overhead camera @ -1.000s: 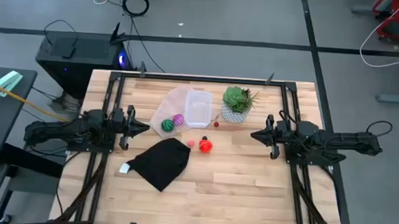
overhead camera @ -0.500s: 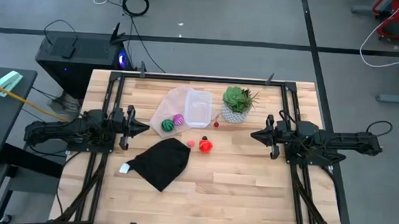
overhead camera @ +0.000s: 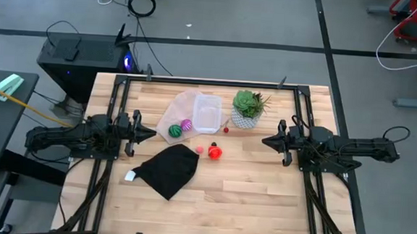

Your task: Pick and placing Produce into tupperware

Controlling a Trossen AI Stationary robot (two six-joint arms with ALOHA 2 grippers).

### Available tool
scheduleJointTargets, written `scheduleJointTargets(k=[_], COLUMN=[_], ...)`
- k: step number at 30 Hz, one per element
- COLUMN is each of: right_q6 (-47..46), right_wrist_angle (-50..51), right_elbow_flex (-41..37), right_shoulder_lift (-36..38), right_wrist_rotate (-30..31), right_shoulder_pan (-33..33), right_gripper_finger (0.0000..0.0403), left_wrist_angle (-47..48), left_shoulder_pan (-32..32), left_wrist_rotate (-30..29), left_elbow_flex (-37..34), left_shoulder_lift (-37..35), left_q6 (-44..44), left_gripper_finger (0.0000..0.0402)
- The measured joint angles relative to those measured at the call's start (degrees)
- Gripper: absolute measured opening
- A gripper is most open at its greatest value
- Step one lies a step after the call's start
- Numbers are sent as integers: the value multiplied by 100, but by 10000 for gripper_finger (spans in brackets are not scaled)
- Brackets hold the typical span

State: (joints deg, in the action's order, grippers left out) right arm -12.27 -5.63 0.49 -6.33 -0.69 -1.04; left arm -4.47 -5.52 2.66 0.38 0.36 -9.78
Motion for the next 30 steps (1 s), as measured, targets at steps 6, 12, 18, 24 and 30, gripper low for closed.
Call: scheduleJointTargets(k=[6, 12, 18, 24, 30], right_q6=[-2, -1, 0, -2, -1], right_wrist_angle=[0, 2, 2, 2, 2], right_elbow_flex=[-2, -2, 0, -1, -2], right_shoulder_lift=[0, -2, 0, -2, -1], right_wrist_rotate=[0, -1, -2, -1, -1], right_shoulder_pan=[0, 0, 0, 0, 0], right_gripper_finger=[29, 29, 29, 29, 29], left_wrist_angle=[1, 1, 2, 2, 2], left_shoulder_pan=[1, 1, 0, 1, 2], left_wrist_rotate=[1, 1, 0, 0, 0], left_elbow_flex=[0, 0, 0, -1, -2], left_shoulder_lift=[0, -1, 0, -1, -2], left_q6=[-3, -3, 0, -3, 0], left_gripper_finger=[31, 39, 33, 28, 37])
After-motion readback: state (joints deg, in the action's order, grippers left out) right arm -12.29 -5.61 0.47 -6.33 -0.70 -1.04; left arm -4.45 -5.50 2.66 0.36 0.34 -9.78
